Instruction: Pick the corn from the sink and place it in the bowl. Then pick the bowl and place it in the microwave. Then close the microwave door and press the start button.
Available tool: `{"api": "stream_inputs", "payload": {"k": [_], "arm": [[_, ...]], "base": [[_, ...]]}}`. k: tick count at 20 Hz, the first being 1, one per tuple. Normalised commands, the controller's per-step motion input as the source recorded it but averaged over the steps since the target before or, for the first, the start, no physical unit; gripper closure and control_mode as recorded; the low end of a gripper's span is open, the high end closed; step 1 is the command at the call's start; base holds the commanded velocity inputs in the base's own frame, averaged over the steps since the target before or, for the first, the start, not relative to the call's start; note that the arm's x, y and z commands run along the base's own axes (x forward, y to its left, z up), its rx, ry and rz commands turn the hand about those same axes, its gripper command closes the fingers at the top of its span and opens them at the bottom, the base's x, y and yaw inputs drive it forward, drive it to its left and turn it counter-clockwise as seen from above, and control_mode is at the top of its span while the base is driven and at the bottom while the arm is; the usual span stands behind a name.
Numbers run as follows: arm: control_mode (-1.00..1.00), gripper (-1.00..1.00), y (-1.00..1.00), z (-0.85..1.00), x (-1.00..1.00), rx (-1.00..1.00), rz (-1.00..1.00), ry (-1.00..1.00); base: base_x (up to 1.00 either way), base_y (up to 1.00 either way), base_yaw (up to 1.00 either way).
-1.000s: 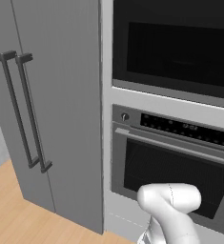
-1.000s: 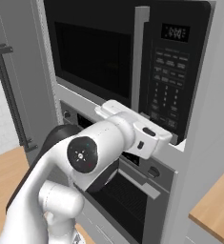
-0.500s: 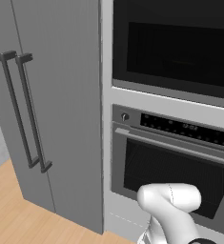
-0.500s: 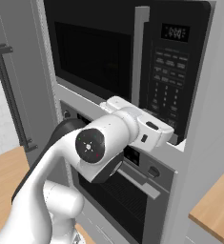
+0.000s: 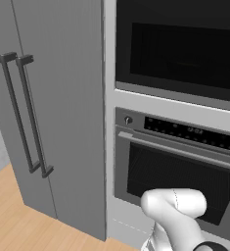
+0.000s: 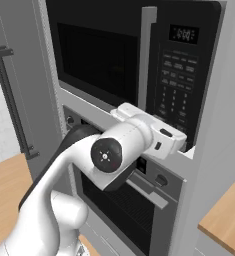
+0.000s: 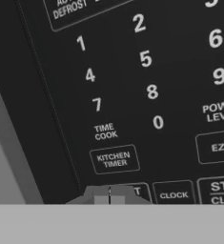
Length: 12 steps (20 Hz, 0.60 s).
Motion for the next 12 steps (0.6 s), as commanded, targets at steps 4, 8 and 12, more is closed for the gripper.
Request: {"api": "stream_inputs", "payload": {"k": [4,8,12], "arm": [[-1.0,1.0,-0.19,-0.28,0.26,0.0,0.05,0.0],[-1.0,1.0,0.04,-0.06,-0.14,0.0,0.05,-0.08],[-1.0,1.0,0.32,0.08,-0.72,0.01,0.0,-0.25]], "base": [[0.0,0.0,0.0],[0.0,0.0,0.0],[0.0,0.0,0.0]]}}
